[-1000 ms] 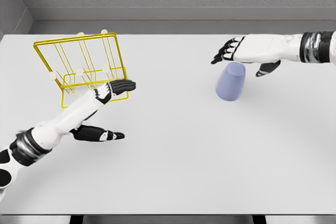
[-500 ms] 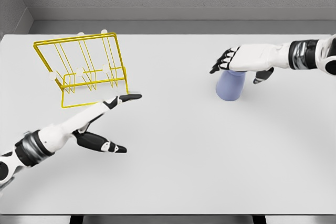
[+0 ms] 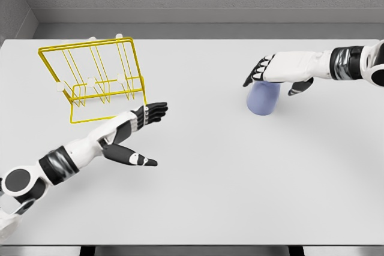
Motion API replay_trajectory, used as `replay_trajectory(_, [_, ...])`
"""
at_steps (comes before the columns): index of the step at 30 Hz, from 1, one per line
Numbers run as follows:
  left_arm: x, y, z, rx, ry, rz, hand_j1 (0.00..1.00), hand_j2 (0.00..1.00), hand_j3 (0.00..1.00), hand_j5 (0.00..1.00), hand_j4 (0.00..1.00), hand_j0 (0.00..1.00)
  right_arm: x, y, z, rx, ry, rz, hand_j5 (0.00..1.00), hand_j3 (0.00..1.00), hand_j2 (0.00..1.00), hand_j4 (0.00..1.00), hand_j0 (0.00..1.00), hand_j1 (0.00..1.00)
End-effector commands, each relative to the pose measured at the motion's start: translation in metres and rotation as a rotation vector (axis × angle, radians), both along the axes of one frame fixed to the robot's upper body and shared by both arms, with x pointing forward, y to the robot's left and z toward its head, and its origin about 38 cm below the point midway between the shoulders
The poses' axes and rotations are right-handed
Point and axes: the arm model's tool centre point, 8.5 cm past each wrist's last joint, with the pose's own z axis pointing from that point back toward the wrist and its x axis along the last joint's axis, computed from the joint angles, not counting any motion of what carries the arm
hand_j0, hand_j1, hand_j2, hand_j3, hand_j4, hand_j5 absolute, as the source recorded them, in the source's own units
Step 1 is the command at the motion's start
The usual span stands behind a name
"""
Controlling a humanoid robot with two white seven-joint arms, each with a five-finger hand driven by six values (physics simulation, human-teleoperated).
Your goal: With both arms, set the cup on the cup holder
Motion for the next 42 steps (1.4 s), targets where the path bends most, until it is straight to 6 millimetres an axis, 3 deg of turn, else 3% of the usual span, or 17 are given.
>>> replay_trajectory(1, [0.001, -0.003, -0.006, 0.000, 0.045, 0.008, 1.00, 1.00, 1.00, 1.00, 1.00, 1.00, 0.000, 0.000, 0.001, 0.005, -0.001, -0.003, 0.85, 0.85, 0.85, 0.85, 0.85, 0.85])
replay_trajectory(8, [0.003, -0.006, -0.014, -0.004, 0.066, 0.022, 1.00, 1.00, 1.00, 1.00, 1.00, 1.00, 0.000, 0.004, -0.002, 0.002, 0.005, 0.007, 0.82, 0.82, 0.82, 0.82, 0.82, 0.82])
replay_trajectory(18, [0.008, -0.007, -0.029, -0.016, 0.097, 0.052, 1.00, 1.00, 1.00, 1.00, 1.00, 1.00, 0.000, 0.004, -0.003, -0.003, 0.004, 0.007, 0.64, 0.64, 0.64, 0.64, 0.64, 0.64])
replay_trajectory(24, [0.009, -0.009, -0.034, -0.021, 0.108, 0.060, 1.00, 1.00, 1.00, 1.00, 1.00, 1.00, 0.000, 0.004, -0.003, -0.003, 0.003, 0.005, 0.60, 0.60, 0.60, 0.60, 0.60, 0.60])
replay_trajectory(25, [0.009, -0.010, -0.035, -0.024, 0.110, 0.061, 1.00, 1.00, 1.00, 1.00, 1.00, 1.00, 0.000, 0.004, -0.003, -0.003, 0.002, 0.007, 0.52, 0.52, 0.52, 0.52, 0.52, 0.52])
replay_trajectory(26, [0.009, -0.011, -0.034, -0.026, 0.109, 0.061, 1.00, 1.00, 1.00, 1.00, 1.00, 1.00, 0.000, 0.004, -0.002, -0.001, 0.002, 0.006, 0.51, 0.51, 0.51, 0.51, 0.51, 0.51])
replay_trajectory(36, [0.012, -0.008, -0.044, -0.024, 0.129, 0.084, 1.00, 1.00, 1.00, 1.00, 1.00, 1.00, -0.004, 0.014, 0.019, 0.015, -0.044, 0.046, 0.51, 0.51, 0.51, 0.51, 0.51, 0.51])
replay_trajectory(42, [0.013, -0.007, -0.042, -0.028, 0.121, 0.086, 1.00, 1.00, 1.00, 1.00, 1.00, 1.00, -0.004, 0.012, 0.020, 0.011, -0.047, 0.044, 0.50, 0.50, 0.50, 0.50, 0.50, 0.50])
